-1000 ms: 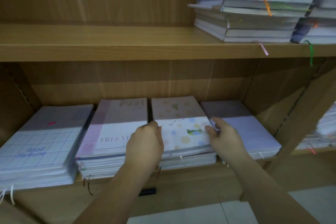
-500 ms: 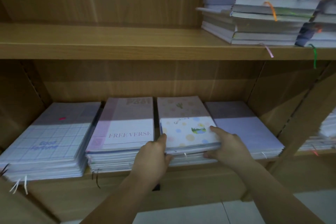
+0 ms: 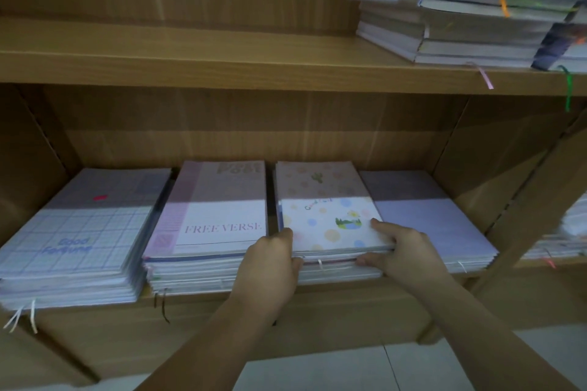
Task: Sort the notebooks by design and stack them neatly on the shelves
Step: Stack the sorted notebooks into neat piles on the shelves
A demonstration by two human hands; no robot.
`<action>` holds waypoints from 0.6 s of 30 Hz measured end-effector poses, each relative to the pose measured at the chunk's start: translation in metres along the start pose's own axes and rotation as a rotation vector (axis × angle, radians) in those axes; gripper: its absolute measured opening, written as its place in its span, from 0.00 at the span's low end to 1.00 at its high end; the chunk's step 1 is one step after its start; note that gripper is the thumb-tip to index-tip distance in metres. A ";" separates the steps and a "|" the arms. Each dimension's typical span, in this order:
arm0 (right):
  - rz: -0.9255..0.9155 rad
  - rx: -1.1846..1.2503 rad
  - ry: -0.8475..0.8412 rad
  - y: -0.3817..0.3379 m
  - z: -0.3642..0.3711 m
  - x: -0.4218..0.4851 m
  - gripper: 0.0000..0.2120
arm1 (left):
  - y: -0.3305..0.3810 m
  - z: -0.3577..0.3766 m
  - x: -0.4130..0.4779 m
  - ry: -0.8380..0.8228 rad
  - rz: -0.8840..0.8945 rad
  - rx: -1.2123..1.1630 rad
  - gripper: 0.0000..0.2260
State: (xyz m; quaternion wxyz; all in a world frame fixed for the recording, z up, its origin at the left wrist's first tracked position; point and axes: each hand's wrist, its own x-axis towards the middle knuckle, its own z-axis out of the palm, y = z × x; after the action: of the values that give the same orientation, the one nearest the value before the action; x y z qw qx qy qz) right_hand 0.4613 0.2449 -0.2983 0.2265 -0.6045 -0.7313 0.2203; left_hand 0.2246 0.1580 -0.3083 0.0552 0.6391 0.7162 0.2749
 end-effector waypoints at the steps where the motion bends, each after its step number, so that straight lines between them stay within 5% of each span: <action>1: 0.004 0.020 0.003 0.000 0.000 -0.001 0.43 | -0.001 0.000 0.001 -0.003 -0.007 -0.005 0.11; 18: 0.014 0.058 -0.010 0.004 -0.007 -0.005 0.35 | -0.008 0.000 0.000 -0.019 0.024 -0.075 0.12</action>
State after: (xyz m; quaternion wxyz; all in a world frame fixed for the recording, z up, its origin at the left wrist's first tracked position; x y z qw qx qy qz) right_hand 0.4697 0.2409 -0.2953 0.2386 -0.6016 -0.7214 0.2463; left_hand 0.2178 0.1578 -0.3119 0.0826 0.6477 0.6970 0.2964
